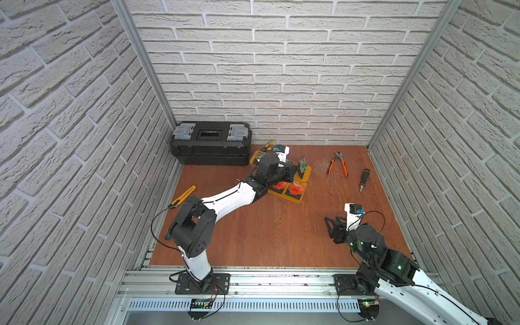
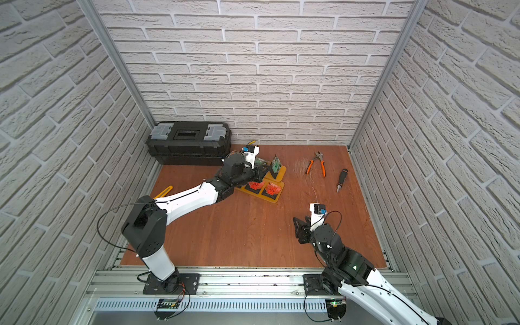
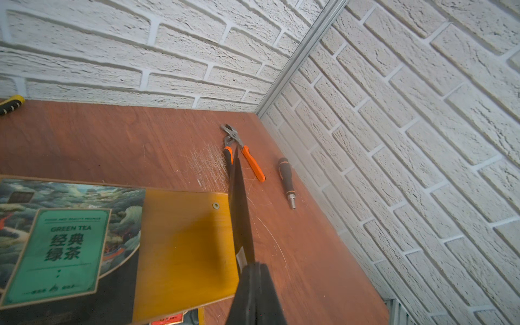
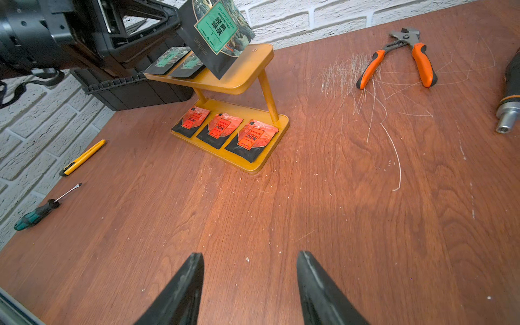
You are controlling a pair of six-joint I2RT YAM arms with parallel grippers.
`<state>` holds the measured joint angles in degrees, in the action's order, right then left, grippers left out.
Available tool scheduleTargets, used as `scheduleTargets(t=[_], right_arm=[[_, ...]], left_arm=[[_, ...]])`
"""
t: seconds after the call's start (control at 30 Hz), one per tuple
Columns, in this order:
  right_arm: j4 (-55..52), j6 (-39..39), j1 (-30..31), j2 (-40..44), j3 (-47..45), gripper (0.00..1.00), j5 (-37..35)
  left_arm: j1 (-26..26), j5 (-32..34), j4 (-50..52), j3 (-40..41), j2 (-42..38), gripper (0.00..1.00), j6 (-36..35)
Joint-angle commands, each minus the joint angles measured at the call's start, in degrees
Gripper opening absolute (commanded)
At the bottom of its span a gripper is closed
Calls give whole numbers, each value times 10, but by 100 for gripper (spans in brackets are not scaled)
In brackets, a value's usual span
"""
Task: Place the tea bags on the shelf by color
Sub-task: Place the tea bag on the shelf.
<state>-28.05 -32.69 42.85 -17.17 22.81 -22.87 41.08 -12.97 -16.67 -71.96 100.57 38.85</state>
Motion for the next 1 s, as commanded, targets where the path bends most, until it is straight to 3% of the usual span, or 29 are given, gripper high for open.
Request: scheduleTargets(t=[0.0, 0.97], right_arm=[[0, -7, -3, 6, -9, 57, -11], [-6, -9, -3, 19, -10, 58, -12]], left_arm=[[4, -10, -38, -18, 18, 0, 16], [-22, 36, 23, -18, 50, 0, 94]])
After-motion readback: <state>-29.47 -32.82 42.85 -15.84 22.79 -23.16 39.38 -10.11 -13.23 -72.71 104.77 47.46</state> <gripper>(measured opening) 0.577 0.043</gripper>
